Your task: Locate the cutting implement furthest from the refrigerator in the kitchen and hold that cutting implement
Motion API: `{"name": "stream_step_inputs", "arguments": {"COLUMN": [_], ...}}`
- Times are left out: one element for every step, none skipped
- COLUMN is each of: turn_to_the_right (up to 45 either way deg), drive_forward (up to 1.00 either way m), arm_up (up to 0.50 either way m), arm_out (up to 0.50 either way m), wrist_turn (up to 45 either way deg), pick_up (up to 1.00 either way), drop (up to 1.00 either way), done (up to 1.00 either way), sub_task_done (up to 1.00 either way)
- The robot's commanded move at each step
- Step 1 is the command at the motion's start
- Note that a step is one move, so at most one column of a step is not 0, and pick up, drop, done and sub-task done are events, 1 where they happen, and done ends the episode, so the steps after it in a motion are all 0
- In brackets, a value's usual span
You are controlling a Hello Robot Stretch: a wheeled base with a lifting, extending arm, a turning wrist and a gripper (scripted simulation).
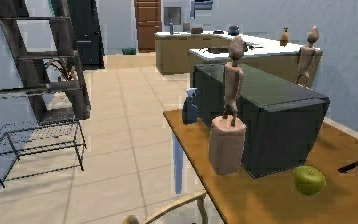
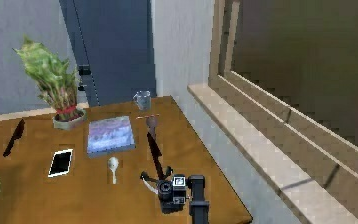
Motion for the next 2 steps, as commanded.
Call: {"name": "stream_step_inputs", "arguments": {"turn_to_the_right": [0.0, 0.0], "drive_forward": [0.0, 0.0], "arm_up": [0.0, 0.1], "arm_out": [0.0, 0.0], "wrist_turn": [0.0, 0.0], "pick_up": [1.0, 0.0], "drop": [0.0, 0.0], "done": [0.0, 0.0], "sub_task_done": [0.0, 0.0]}}
